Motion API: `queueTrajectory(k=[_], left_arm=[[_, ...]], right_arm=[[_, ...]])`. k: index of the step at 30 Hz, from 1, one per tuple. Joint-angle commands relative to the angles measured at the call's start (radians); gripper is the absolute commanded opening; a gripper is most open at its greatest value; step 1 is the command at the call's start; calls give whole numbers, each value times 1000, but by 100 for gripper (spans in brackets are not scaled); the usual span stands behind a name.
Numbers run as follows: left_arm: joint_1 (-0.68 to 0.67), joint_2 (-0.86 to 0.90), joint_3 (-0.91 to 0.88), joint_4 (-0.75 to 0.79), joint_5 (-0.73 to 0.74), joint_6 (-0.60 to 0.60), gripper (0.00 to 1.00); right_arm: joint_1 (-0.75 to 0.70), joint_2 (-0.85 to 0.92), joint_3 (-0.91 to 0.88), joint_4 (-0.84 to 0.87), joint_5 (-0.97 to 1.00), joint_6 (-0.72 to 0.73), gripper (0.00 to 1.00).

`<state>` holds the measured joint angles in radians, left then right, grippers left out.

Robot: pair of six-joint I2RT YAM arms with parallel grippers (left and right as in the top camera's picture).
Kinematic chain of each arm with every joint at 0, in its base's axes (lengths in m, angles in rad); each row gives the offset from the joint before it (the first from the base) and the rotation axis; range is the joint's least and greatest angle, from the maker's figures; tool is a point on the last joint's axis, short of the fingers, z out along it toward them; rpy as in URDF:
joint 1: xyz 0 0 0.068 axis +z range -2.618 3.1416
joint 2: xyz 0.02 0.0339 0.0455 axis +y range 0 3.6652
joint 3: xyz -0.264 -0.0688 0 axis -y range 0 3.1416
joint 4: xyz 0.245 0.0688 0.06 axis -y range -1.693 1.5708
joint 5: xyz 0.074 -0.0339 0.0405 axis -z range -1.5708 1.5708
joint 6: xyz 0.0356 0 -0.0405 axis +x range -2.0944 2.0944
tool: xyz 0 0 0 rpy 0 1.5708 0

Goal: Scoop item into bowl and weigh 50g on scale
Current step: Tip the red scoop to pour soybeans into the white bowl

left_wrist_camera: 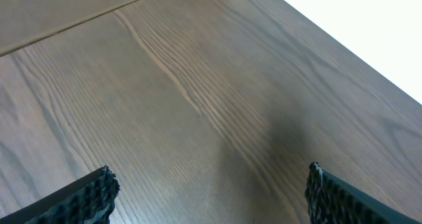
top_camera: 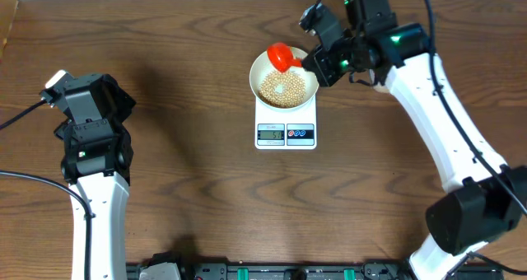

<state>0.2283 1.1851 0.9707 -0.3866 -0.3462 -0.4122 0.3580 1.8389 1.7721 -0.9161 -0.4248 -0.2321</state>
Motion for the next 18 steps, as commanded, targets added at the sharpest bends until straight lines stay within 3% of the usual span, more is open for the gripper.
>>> queueTrajectory(k=[1, 18], left_arm=[[4, 6, 0, -2, -14, -1, 93], [4, 6, 0, -2, -14, -1, 93]], right_arm=[[18, 19, 7, -15, 90, -52, 1], [85, 121, 6, -19, 292, -144, 1]])
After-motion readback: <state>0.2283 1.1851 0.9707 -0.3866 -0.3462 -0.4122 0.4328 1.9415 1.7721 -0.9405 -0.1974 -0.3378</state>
